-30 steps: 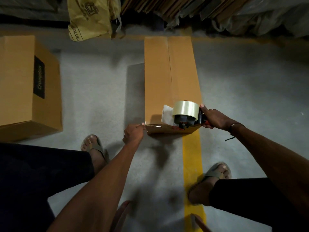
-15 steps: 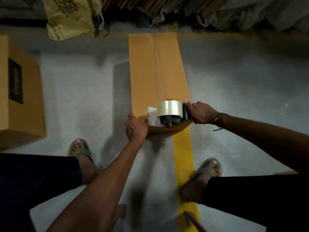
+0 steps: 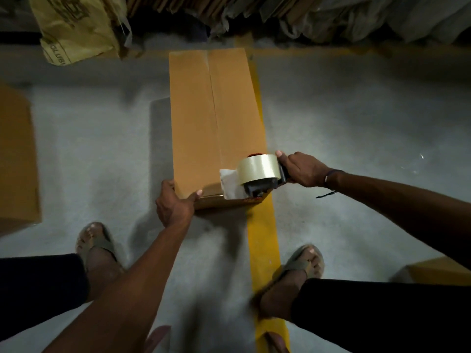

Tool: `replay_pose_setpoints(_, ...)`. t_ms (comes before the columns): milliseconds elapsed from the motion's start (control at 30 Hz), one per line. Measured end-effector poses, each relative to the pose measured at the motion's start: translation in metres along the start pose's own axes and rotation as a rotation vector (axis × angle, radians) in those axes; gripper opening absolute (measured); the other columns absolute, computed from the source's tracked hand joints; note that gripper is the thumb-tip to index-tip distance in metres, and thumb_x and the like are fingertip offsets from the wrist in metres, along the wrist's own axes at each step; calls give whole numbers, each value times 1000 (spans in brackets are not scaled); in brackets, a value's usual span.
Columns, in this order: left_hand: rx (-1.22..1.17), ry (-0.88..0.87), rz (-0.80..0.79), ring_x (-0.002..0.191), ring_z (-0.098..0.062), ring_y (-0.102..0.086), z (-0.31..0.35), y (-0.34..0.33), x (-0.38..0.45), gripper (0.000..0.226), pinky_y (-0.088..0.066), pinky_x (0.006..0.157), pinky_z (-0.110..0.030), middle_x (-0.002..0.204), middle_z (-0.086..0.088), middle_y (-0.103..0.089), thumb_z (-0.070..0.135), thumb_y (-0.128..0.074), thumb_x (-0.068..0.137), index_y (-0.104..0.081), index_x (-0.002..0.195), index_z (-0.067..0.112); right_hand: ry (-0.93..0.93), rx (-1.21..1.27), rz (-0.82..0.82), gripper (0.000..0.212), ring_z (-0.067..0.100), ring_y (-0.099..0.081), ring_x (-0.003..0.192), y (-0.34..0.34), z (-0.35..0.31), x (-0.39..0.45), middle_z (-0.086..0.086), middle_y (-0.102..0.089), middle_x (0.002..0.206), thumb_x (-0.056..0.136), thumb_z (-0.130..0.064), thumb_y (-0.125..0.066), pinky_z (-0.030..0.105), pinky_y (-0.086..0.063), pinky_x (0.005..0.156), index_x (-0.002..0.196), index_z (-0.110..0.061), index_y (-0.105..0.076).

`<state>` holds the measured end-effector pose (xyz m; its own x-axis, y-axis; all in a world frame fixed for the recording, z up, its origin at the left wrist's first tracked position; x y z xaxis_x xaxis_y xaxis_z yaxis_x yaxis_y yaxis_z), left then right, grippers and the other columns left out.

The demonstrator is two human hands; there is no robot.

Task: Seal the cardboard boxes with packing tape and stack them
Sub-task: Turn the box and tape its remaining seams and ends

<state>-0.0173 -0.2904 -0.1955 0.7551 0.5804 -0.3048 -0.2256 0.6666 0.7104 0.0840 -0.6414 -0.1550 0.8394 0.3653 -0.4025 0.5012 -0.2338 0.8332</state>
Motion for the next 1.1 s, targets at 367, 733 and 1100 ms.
replay_pose_setpoints(367,135,-55,0,126,-39,-54,16,3,-9,74,-46,104,-52,134,-15,-59,43,-93,73,-56,130,12,-87,-16,14,81,19,-60,57,21,89,-29,1,-62,55,108,-53,-7,28,-38,63,59,-13,-57)
replay_pose_setpoints(733,-304,25,-622,100,-22,-68,111,-126,-85,62,-54,92,-41,106,-3,-73,75,-56,85,-66,107,18,-38,-25,-46,82,19,-60,58,19,93,-21,5,-65,60,108,-54,-6,28,-40,65,64,-13,-61)
replay_pose_setpoints(1100,-153,-93,-651,97,-20,-63,132,-149,-87,83,-48,86,-38,105,2,-70,95,-43,79,-70,109,23,-31,48,-46,77,14,-56,53,14,97,-24,-3,-59,54,109,-51,-6,23,-37,64,61,-18,-56)
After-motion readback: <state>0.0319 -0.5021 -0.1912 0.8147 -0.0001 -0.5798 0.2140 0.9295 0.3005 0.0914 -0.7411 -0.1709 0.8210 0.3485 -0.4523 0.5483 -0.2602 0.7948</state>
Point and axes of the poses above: each hand's wrist, its own x-axis towards the middle knuckle, its own y-axis out of the back of the hand, z = x × y, the point moved 9 cm from there along x, towards the middle knuckle
